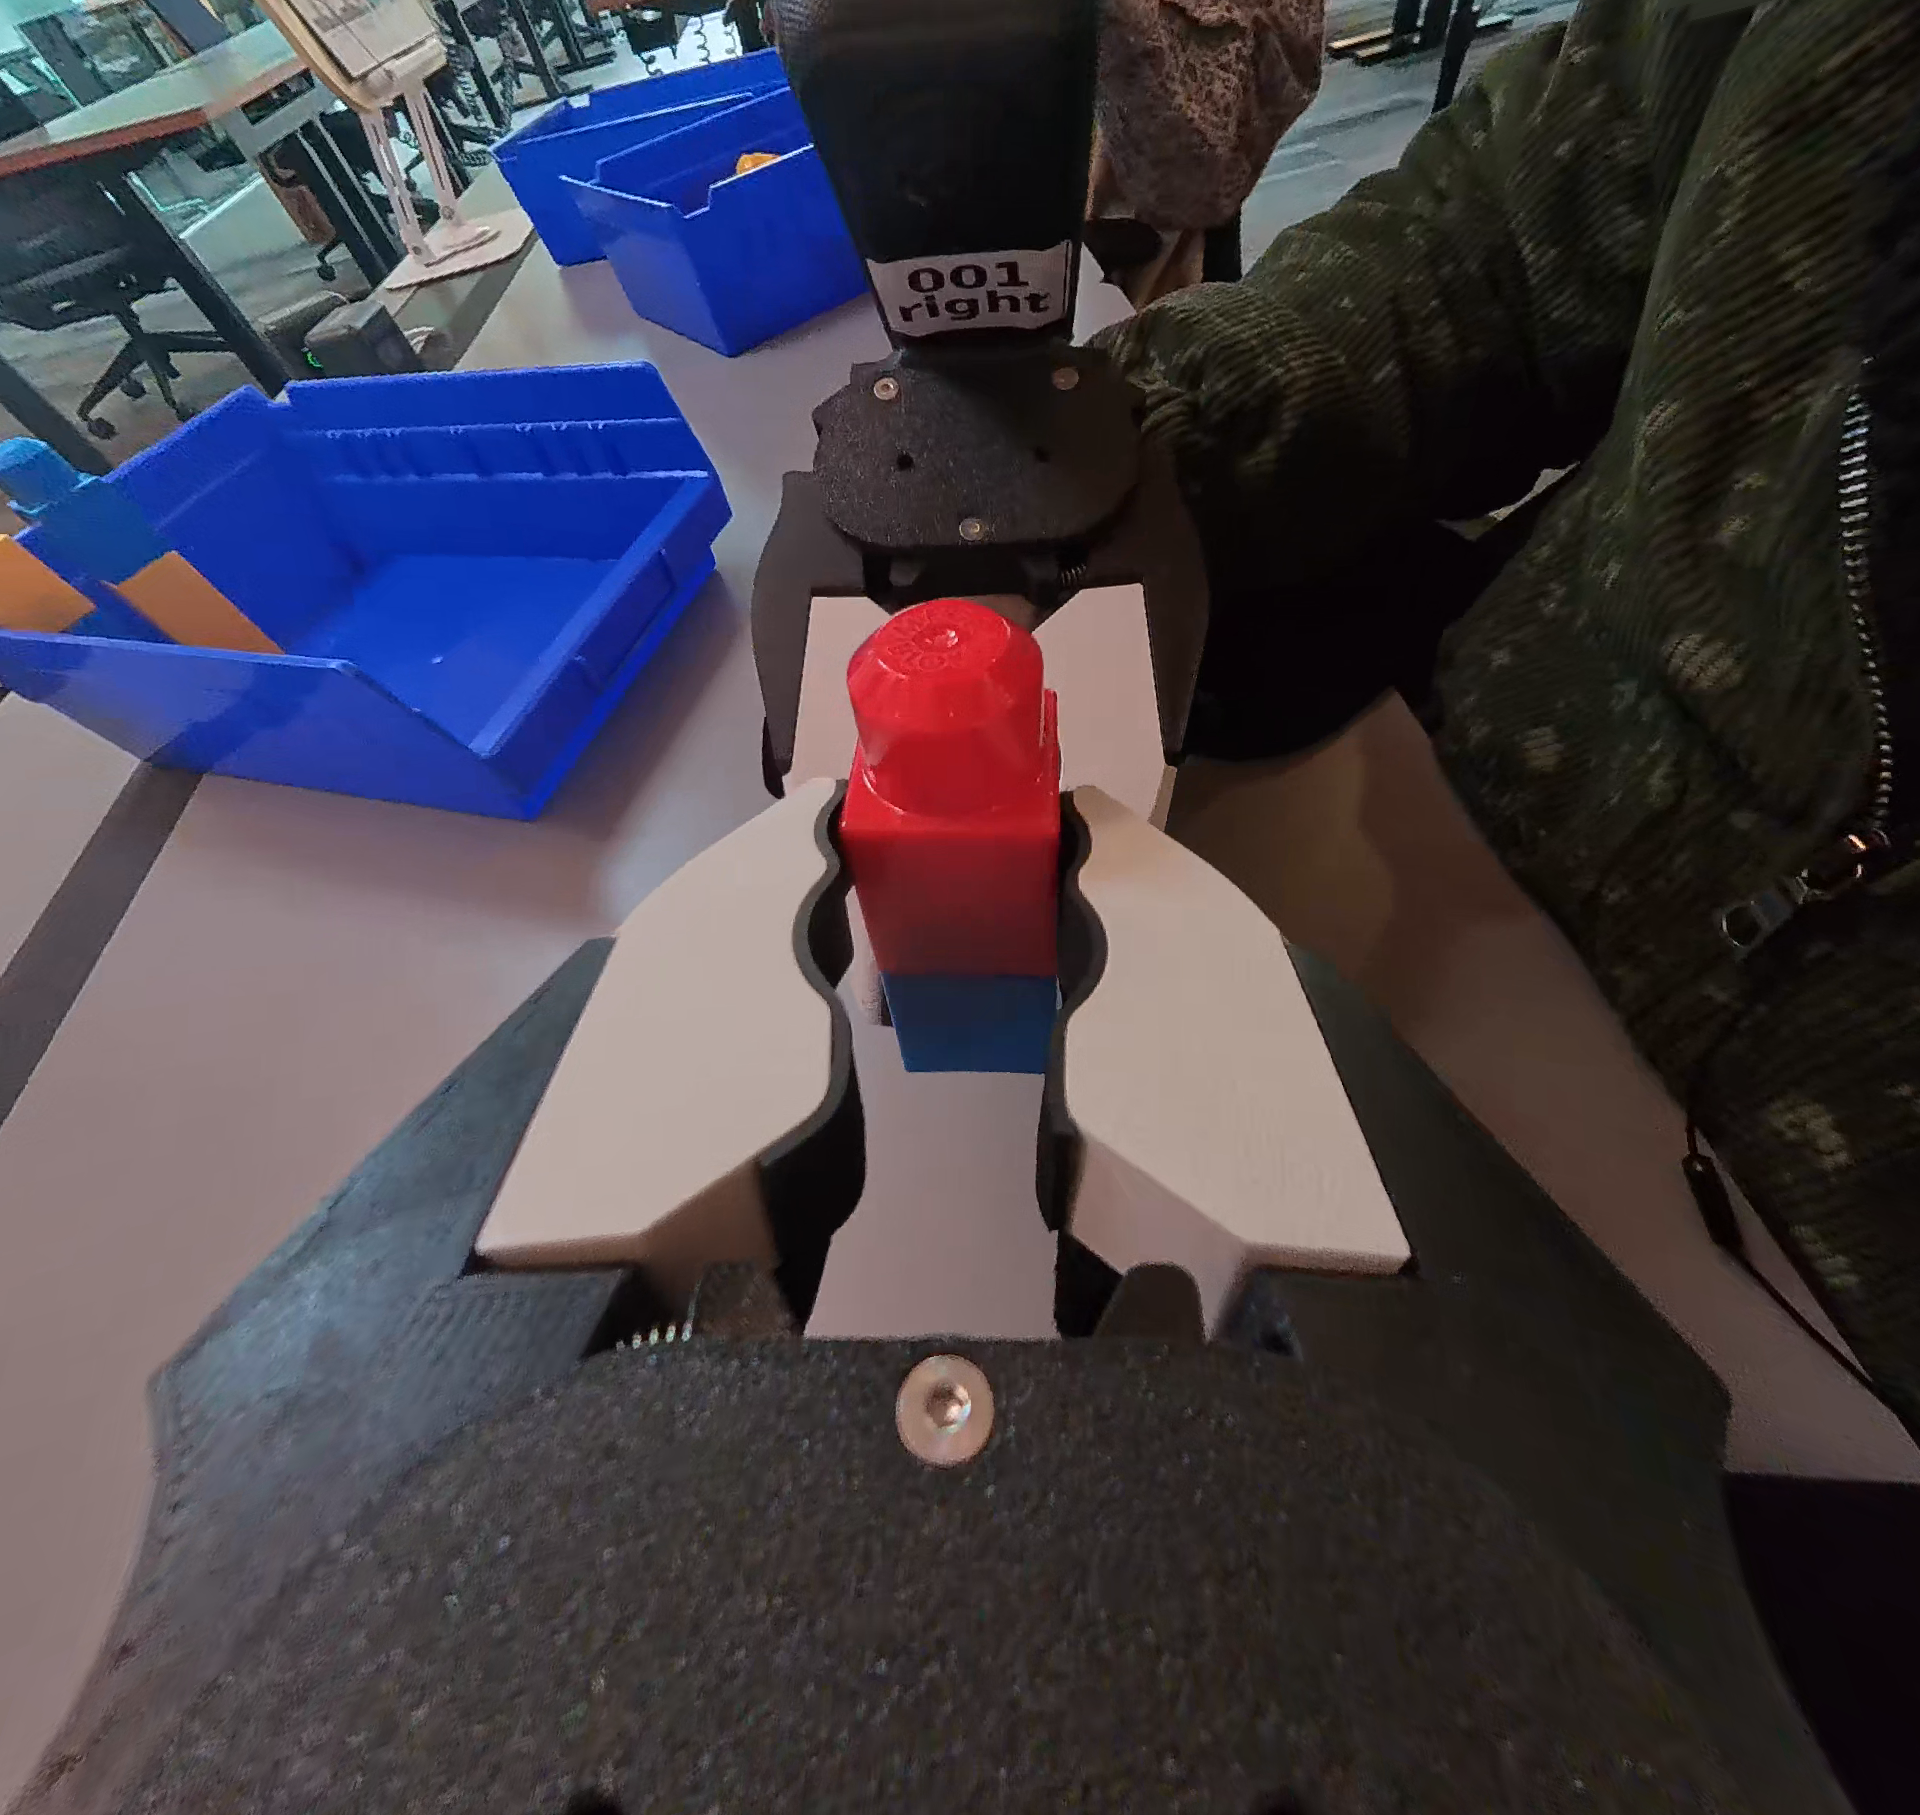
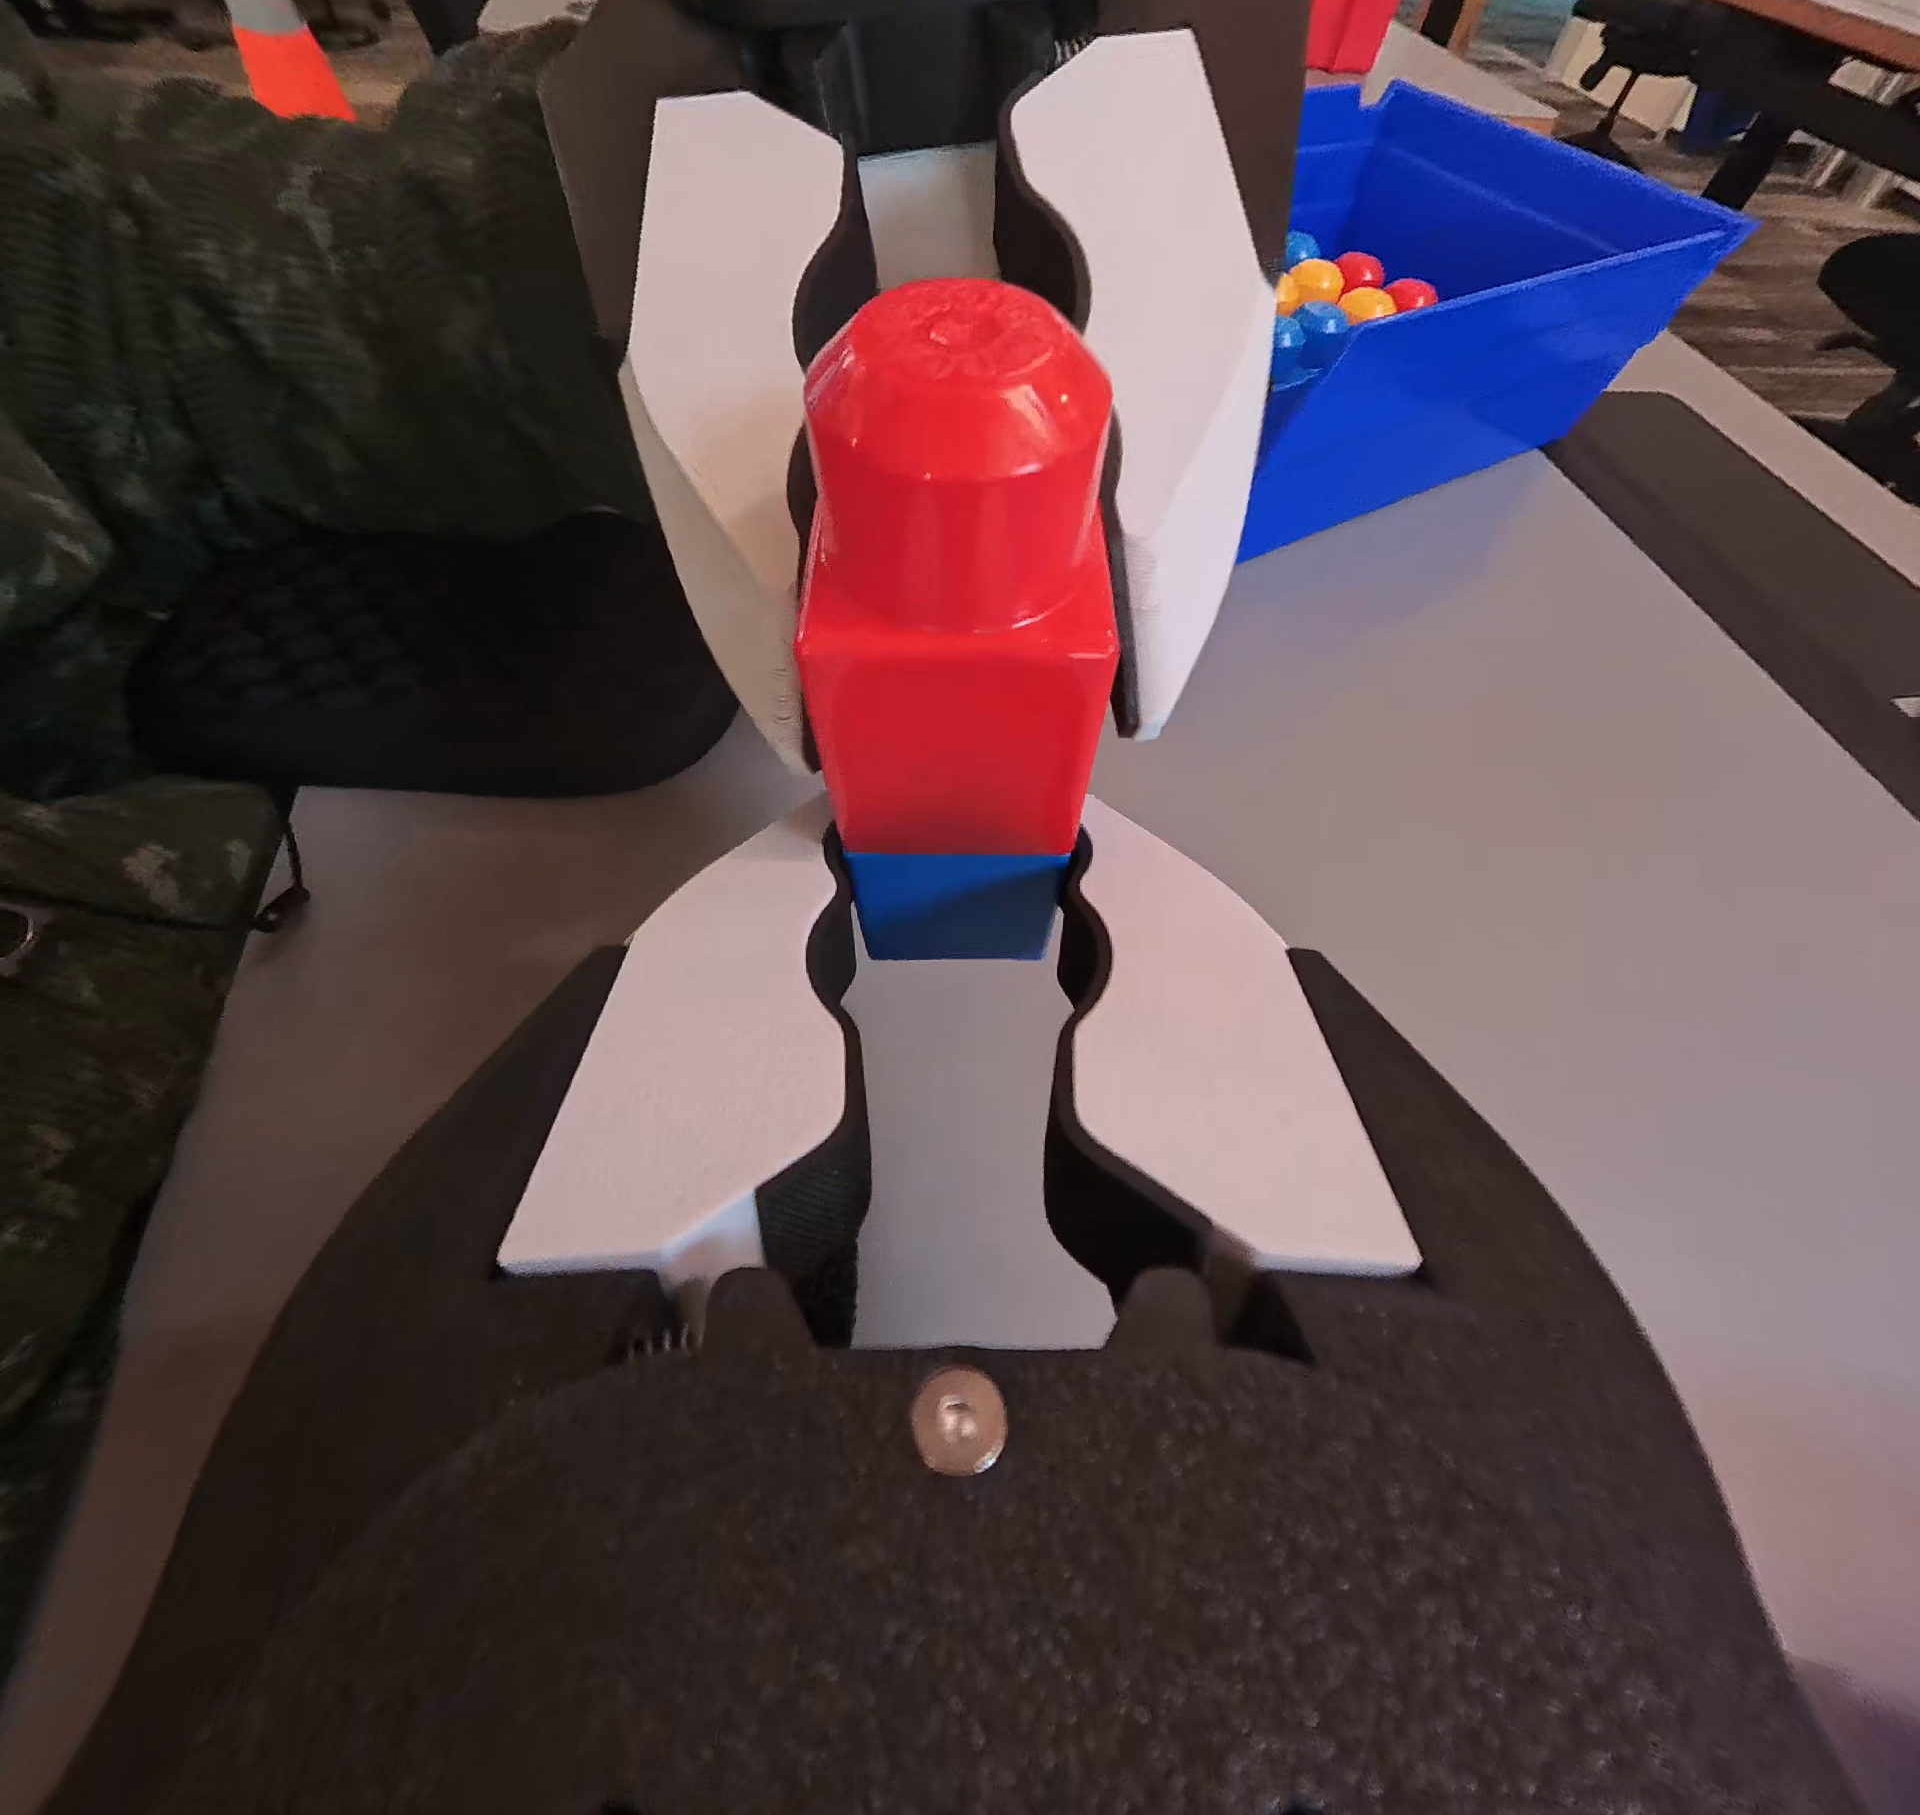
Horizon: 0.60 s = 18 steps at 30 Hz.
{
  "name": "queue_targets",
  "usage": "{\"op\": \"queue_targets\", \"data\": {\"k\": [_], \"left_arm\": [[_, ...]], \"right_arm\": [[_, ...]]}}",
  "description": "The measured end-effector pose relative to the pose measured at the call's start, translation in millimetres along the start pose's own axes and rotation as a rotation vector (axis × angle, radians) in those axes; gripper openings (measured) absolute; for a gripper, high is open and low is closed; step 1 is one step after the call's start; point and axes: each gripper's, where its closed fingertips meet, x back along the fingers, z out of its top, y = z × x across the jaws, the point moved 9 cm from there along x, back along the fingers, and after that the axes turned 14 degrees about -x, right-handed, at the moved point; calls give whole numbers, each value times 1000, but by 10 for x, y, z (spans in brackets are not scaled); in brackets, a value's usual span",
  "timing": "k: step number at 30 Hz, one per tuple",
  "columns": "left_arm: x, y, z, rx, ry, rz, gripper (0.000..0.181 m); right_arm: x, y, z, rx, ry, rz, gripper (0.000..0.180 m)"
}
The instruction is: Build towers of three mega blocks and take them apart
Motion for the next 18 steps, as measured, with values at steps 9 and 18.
{"op": "queue_targets", "data": {"k": [9, 18], "left_arm": [[36, -9, -30, 21, 30, -1, 37], [1049, -481, 5, 136, 89, 516, 31]], "right_arm": [[-6, -8, 9, -17, 7, 12, 36], [128, 281, 17, -109, 65, -179, 36]]}}
